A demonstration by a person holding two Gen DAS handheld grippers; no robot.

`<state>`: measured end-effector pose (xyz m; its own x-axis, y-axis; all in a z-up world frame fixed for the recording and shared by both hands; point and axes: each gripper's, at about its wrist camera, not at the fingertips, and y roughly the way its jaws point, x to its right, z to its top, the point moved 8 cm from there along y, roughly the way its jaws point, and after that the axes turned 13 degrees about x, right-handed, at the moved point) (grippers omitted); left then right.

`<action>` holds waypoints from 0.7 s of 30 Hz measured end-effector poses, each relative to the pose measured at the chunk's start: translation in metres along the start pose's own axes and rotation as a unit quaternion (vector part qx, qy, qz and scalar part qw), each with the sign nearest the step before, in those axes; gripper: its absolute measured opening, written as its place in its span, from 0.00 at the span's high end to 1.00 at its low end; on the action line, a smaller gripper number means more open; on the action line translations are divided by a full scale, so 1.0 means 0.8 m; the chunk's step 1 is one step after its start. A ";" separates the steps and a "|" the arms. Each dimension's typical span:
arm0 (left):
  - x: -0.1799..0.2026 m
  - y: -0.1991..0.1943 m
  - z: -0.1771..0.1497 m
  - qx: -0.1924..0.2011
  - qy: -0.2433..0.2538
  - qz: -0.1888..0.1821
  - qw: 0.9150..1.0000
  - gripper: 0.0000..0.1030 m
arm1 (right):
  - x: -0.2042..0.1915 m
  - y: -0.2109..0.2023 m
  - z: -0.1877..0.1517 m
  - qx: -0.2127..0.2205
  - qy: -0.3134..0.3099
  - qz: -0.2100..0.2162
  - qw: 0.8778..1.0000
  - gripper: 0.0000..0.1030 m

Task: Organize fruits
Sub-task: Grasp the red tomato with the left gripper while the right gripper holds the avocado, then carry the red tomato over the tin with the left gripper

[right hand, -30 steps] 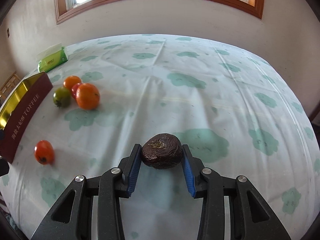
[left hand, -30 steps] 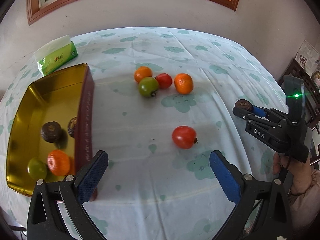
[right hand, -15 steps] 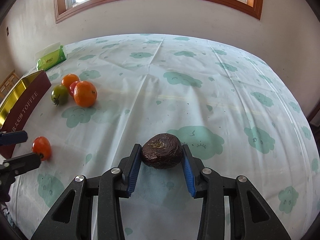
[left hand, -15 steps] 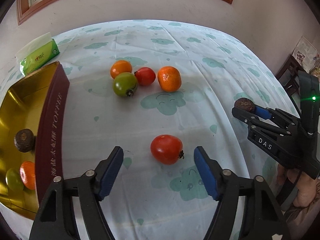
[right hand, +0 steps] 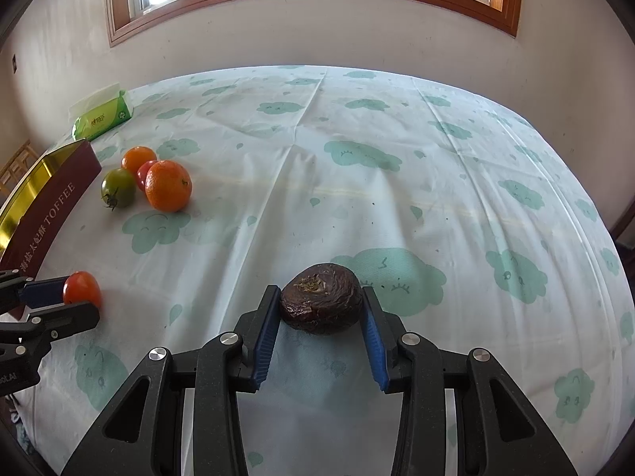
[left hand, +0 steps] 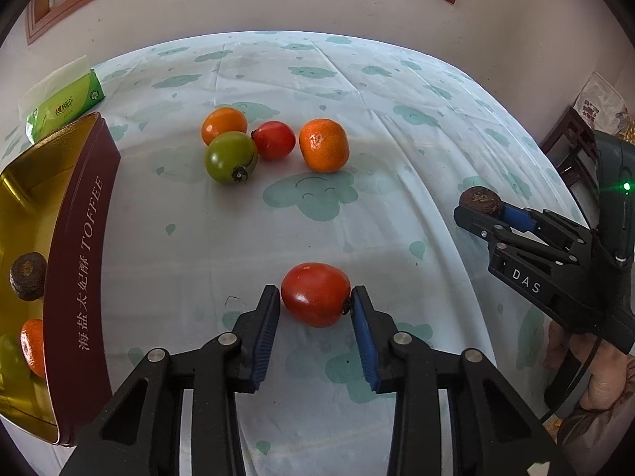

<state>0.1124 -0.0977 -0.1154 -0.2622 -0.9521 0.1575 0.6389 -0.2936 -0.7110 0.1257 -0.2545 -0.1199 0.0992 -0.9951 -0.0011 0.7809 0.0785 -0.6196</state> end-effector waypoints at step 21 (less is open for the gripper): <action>-0.015 -0.044 0.003 0.013 -0.012 0.006 1.000 0.70 | -0.001 0.001 0.000 0.000 0.000 0.000 1.000 0.60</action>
<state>0.0948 -0.0760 -0.0909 -0.2384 -0.9570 0.1656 0.6599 -0.2847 -0.6953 0.1257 -0.2536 -0.1205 0.0992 -0.9951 0.0001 0.7807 0.0778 -0.6200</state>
